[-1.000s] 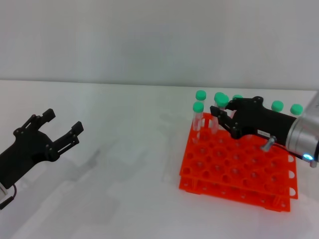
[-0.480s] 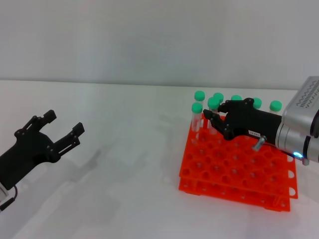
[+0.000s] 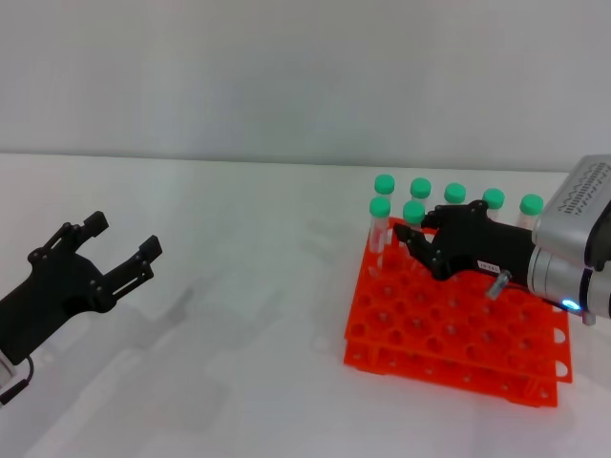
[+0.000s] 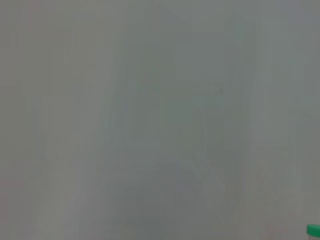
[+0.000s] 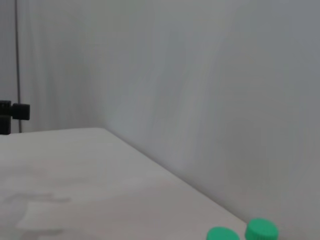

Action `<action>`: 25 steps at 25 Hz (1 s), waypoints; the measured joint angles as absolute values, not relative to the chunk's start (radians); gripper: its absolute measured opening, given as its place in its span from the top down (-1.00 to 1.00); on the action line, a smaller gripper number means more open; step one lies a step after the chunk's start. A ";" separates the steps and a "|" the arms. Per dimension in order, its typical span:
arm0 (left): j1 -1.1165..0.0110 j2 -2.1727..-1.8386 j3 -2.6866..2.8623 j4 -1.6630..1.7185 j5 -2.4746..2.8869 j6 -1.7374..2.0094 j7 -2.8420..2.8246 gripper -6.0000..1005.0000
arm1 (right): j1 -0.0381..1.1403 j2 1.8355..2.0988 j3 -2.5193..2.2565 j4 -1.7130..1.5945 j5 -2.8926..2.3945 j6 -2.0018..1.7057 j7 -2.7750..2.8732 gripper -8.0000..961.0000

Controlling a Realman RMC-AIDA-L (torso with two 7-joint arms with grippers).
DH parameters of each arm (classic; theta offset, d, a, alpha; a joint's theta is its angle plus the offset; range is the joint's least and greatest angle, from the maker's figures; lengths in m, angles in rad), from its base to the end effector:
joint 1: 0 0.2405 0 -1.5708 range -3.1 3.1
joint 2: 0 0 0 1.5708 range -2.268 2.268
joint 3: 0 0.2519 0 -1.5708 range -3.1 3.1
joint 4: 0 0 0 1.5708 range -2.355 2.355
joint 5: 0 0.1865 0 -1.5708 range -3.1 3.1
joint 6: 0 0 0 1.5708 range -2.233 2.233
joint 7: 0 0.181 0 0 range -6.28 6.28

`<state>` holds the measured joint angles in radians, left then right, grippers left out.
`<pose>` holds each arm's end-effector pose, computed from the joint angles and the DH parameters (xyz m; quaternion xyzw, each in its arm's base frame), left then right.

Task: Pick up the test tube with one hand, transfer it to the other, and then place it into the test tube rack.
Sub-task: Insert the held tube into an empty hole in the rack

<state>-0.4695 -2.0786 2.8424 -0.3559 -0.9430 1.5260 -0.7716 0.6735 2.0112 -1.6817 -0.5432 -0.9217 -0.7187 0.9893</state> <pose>-0.3053 0.3222 0.0225 -0.7929 -0.2242 -0.3457 0.4490 0.1722 0.4145 -0.0770 -0.9249 0.1020 0.1997 0.3072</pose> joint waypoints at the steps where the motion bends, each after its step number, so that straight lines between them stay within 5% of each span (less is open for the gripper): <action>1: -0.469 -2.079 2.842 -0.356 -0.943 1.526 -0.772 -0.77 | 0.672 2.012 -1.682 -0.543 -0.922 -0.719 0.989 0.32; 14: -0.469 -2.079 2.842 -0.354 -0.943 1.525 -0.773 -0.77 | 0.673 2.020 -1.681 -0.545 -0.918 -0.720 0.989 0.29; 25: -0.462 -2.079 2.842 -0.354 -0.946 1.527 -0.773 -0.77 | 0.595 2.012 -1.669 -0.661 -0.917 -0.803 0.990 -0.61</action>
<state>-0.4617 -2.0785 2.8424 -0.3543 -0.9456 1.5265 -0.7731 0.5949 2.0118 -1.6690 -0.6615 -0.9172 -0.8033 0.9900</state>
